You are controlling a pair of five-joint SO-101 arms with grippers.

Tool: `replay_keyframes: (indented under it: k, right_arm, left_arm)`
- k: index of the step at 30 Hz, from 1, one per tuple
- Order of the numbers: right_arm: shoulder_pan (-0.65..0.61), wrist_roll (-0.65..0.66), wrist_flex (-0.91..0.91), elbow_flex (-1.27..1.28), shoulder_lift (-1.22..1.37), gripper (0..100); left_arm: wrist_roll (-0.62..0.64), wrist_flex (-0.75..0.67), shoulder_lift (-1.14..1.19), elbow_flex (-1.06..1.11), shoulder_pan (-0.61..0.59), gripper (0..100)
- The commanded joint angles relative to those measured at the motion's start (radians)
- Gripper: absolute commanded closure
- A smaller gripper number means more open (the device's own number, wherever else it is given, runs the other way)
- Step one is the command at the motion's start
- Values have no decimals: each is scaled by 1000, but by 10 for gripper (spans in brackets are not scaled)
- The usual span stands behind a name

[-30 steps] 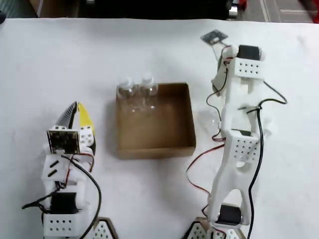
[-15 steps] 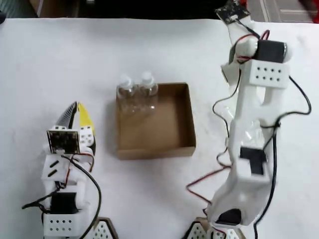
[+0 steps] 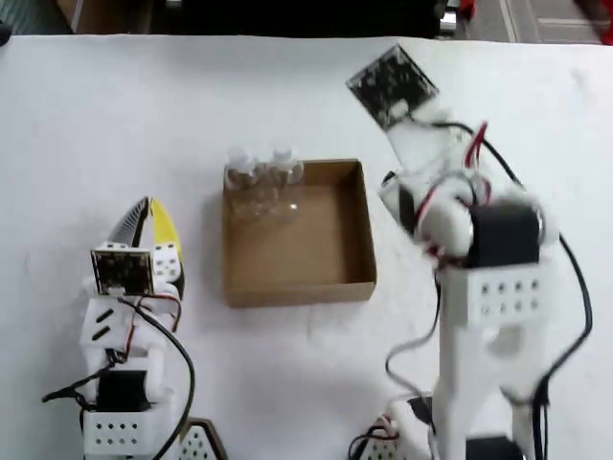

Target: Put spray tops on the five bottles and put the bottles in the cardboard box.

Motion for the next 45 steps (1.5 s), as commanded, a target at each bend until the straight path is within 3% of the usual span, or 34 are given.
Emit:
replay_keyframes:
  k: [1, 8, 20, 29, 36, 41, 45]
  right_arm:
    - [-13, -9, -157, 161, -166, 981]
    - [-18, -17, -374, 351, -380, 981]
    - [-113, -270, -680, 569, -466, 982]
    - [-151, -325, -1122, 865, -460, 982]
    - [-151, -379, -1636, 1194, -455, 982]
    - [-180, -370, -1790, 1186, -286, 982]
    - [-176, -377, -1804, 1045, -31, 982]
  left_arm:
    - [-11, 2, -4, 0, 13, 976]
    - [-11, 2, -4, 0, 13, 976]
    - [-11, 2, -4, 0, 13, 976]
    - [-15, 3, -4, 0, 25, 976]
    - [-83, 14, -4, 0, 62, 976]
    - [-84, 15, -4, 0, 62, 976]
    - [-86, 15, -4, 0, 58, 976]
